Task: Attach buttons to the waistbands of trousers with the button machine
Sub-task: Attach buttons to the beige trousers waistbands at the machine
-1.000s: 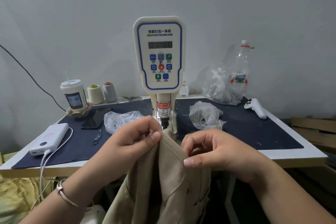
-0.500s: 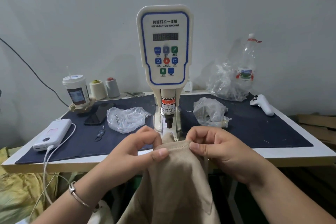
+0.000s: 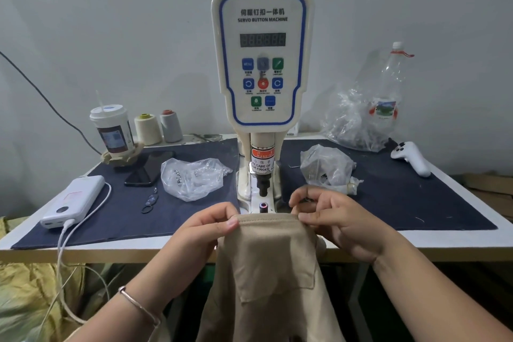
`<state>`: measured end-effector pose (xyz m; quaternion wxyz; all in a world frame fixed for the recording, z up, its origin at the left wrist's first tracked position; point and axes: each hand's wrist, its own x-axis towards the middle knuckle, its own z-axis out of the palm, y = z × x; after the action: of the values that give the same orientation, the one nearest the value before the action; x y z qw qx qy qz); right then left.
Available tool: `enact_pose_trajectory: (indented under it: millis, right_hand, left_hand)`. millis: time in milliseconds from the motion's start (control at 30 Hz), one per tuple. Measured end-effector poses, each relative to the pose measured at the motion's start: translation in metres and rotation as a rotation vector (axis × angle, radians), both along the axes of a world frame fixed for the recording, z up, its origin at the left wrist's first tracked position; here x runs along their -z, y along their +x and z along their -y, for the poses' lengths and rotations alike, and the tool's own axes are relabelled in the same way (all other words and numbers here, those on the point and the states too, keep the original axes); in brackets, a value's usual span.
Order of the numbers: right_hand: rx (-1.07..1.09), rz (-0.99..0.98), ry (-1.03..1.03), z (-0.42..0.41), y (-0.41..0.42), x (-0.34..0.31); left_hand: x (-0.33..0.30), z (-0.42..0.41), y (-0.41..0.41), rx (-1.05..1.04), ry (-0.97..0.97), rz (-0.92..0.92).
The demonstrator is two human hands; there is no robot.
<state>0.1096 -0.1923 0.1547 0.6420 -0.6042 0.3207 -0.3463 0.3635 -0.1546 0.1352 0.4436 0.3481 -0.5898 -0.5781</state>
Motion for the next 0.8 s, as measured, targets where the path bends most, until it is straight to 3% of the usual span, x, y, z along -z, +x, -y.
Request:
enact_pose_trajectory:
  millis: [200,433,800]
  right_hand:
    - [0.195,0.134,0.126,0.025,0.014,0.031]
    - [0.293,0.264,0.152,0.052,0.025,0.047]
    - [0.282,0.341,0.162,0.064,0.023,0.068]
  left_hand:
    - [0.022,0.029,-0.001,-0.111,-0.018,0.191]
    - [0.031,0.064,-0.003,-0.220,-0.005,0.278]
    - [0.048,0.075,-0.001,-0.131,0.085,0.074]
